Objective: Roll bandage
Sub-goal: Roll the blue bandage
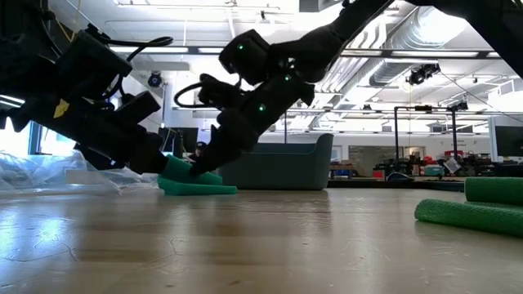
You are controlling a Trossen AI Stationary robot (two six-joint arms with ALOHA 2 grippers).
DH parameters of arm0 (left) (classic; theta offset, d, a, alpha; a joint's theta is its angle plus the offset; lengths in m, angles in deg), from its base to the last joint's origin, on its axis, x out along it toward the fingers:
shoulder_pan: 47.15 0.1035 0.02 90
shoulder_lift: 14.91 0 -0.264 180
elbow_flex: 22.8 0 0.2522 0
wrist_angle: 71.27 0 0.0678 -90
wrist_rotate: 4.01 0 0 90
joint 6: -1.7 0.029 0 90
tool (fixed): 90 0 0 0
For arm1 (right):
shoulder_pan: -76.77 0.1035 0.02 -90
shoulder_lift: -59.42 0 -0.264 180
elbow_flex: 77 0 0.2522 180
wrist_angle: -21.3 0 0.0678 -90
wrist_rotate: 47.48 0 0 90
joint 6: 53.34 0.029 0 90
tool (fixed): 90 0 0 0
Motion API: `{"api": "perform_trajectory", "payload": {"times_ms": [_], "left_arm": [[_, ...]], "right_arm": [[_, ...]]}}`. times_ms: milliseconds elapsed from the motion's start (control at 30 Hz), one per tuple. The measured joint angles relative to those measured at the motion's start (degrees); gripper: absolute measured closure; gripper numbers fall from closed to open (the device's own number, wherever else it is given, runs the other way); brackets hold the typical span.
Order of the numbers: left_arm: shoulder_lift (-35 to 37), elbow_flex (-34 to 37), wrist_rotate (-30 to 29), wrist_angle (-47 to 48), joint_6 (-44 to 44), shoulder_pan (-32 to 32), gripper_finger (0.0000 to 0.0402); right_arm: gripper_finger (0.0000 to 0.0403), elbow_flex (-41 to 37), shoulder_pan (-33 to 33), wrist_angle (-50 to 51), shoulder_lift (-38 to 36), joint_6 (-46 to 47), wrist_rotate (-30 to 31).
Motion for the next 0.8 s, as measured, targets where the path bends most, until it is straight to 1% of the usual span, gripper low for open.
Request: {"api": "perform_trajectory", "payload": {"times_ms": [167,300,400,467,633,800], "left_arm": [[0.0,0.0,0.1,0.0,0.0,0.0,0.0392],[0.0,0.0,0.1,0.0,0.0,0.0,0.0392],[0.0,0.0,0.1,-0.3,0.2,0.0,0.0392],[0.0,0.0,0.2,-2.4,2.0,-0.3,0.0392],[2.5,-0.9,-1.3,-9.4,10.4,-2.1,0.0392],[6.0,-3.5,-1.4,-9.9,16.7,-3.5,0.0392]], "right_arm": [[0.0305,0.0,-2.9,0.0,0.4,0.8,-1.6],[0.0305,0.1,-4.5,0.8,2.1,3.5,-6.7],[0.0305,0.1,-4.4,3.7,2.5,2.7,-9.5],[0.0305,0.2,-3.7,7.1,1.9,1.3,-11.2],[0.0304,0.1,-1.2,17.9,-2.1,-0.1,-11.2],[0.0304,0.1,1.8,25.1,-6.8,-0.3,-10.4]]}}
